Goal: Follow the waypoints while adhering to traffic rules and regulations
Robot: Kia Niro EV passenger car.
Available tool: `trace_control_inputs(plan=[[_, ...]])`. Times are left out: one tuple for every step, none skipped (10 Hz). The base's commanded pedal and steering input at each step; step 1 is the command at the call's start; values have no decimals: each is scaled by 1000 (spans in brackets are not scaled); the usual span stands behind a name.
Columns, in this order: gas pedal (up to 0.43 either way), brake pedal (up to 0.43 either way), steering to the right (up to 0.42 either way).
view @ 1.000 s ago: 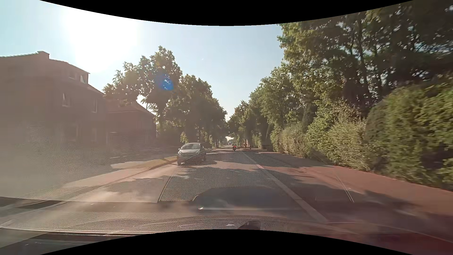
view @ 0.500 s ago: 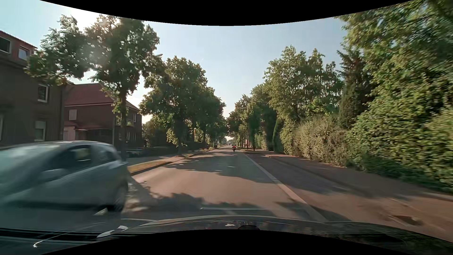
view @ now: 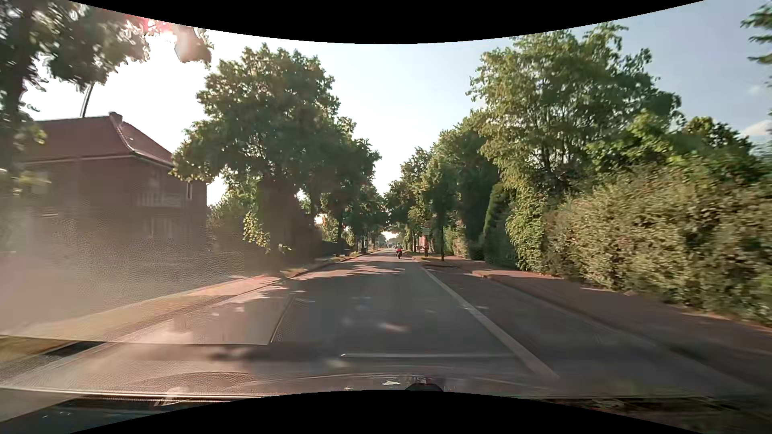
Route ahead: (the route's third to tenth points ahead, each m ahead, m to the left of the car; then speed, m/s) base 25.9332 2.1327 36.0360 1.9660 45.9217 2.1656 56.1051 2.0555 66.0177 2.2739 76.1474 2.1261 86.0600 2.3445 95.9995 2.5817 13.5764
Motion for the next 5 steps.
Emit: trace_control_inputs(plan=[[189,0,-1],[189,0,-1],[189,0,-1],[189,0,-1],[189,0,-1]])
